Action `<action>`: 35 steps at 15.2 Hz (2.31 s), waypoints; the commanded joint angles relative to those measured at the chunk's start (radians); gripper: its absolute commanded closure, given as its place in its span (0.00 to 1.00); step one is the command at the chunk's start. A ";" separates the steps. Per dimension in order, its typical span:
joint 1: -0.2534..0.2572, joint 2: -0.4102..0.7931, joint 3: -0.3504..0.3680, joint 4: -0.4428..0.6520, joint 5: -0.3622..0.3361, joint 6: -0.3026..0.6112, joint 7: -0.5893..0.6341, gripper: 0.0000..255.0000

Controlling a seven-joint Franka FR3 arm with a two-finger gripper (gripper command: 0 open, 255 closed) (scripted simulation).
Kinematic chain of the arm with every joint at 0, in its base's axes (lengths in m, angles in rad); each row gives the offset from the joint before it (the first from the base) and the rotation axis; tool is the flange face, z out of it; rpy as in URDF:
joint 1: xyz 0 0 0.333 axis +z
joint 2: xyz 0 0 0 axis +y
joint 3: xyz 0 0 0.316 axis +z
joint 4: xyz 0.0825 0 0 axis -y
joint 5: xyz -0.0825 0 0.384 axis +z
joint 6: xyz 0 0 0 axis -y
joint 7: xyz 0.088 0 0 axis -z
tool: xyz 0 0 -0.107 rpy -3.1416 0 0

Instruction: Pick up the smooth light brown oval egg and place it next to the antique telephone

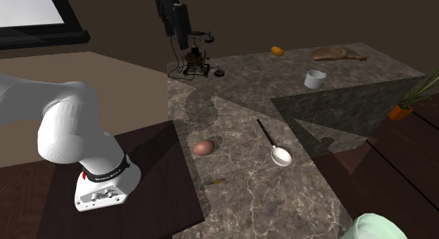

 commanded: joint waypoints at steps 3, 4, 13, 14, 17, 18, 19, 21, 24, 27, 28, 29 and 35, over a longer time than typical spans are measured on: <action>-0.003 0.005 -0.007 -0.062 0.002 0.057 -0.009 0.00; -0.004 0.009 -0.011 -0.092 0.003 0.086 -0.014 0.00; -0.017 0.112 -0.043 -0.316 0.019 0.364 -0.060 0.00; -0.018 0.132 -0.046 -0.336 0.021 0.397 -0.066 0.00; -0.019 0.201 -0.058 -0.387 0.030 0.501 -0.085 0.00; -0.019 0.227 -0.062 -0.402 0.034 0.536 -0.092 0.00; -0.019 0.256 -0.066 -0.415 0.039 0.572 -0.099 0.00; -0.018 0.318 -0.074 -0.438 0.049 0.646 -0.116 0.00; -0.012 0.425 -0.088 -0.460 0.071 0.757 -0.145 0.00; -0.003 0.546 -0.103 -0.469 0.105 0.867 -0.184 0.00; 0.002 0.589 -0.108 -0.468 0.120 0.903 -0.199 0.00; 0.007 0.633 -0.112 -0.466 0.138 0.938 -0.217 0.00; 0.025 0.866 -0.116 -0.432 0.271 1.101 -0.335 0.00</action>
